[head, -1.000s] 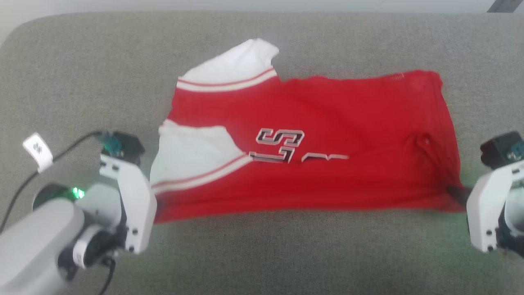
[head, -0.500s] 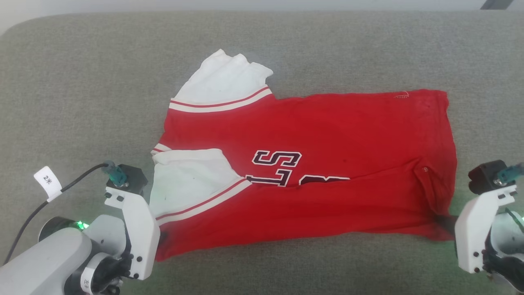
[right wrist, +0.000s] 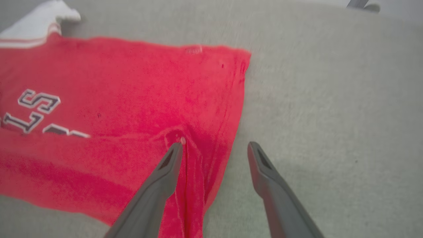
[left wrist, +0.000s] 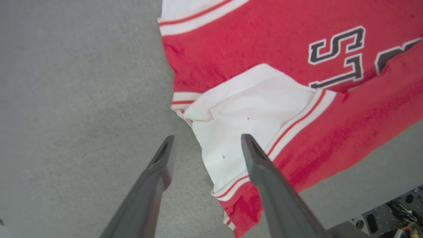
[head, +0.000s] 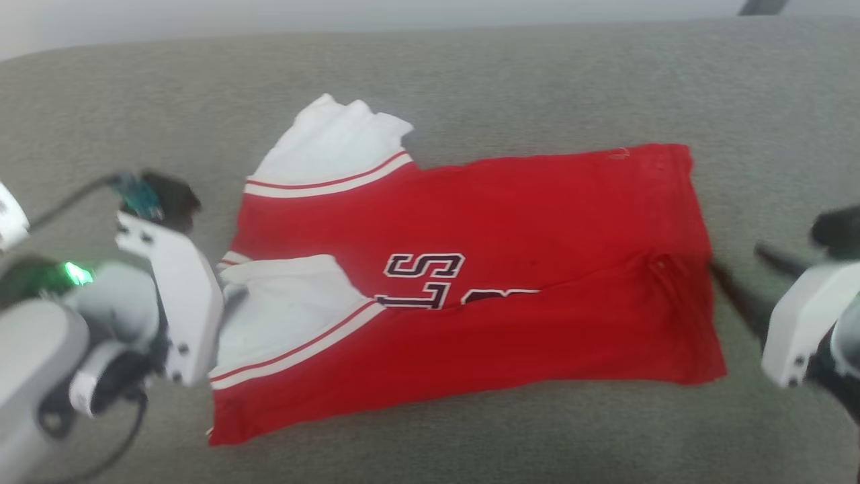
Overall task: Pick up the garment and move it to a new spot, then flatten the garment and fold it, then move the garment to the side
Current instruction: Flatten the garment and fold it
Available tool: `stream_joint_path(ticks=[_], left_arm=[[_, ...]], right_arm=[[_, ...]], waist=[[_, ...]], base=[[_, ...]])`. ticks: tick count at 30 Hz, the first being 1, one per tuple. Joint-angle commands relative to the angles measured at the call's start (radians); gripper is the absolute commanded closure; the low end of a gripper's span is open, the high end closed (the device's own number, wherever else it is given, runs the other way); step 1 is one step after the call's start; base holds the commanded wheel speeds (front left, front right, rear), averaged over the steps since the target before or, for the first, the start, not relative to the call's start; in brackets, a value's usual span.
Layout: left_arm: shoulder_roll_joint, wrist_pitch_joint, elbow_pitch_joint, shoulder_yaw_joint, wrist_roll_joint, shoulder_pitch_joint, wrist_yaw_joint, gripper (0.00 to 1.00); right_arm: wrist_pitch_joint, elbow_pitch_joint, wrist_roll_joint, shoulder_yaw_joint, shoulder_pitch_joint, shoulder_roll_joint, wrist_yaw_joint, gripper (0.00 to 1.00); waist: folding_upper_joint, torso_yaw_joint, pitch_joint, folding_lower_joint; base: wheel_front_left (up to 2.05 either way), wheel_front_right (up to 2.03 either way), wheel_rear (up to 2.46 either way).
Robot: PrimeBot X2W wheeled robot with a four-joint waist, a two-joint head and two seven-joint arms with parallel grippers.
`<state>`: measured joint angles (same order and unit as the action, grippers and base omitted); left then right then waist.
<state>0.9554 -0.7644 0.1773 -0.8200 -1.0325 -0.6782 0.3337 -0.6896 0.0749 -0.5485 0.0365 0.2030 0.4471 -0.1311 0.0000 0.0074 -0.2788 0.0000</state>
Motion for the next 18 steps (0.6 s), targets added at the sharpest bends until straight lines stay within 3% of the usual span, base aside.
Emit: stream_joint_path(ticks=[1, 12, 18], left_arm=[[0.002, 0.009, -0.001, 0.014, 0.035, -0.052, -0.015, 0.00], [-0.061, 0.072, -0.250, 0.053, 0.105, -0.267, -0.151, 0.00], [-0.106, 0.117, -0.447, 0.044, 0.159, -0.384, -0.236, 0.00]], right_arm=[[0.096, 0.020, 0.025, -0.020, 0.036, -0.024, 0.001, 0.00], [0.596, 0.020, 0.210, -0.004, 0.168, -0.158, 0.000, 0.00], [0.719, -0.039, 0.249, 0.028, 0.196, -0.223, 0.000, 0.00]], waist=[[0.0000, -0.032, -0.007, 0.0000], [0.0000, -0.198, -0.079, 0.0000], [0.0000, -0.271, -0.141, 0.0000]], base=[[0.00, 0.00, 0.00], [0.00, 0.00, 0.00], [0.00, 0.00, 0.00]])
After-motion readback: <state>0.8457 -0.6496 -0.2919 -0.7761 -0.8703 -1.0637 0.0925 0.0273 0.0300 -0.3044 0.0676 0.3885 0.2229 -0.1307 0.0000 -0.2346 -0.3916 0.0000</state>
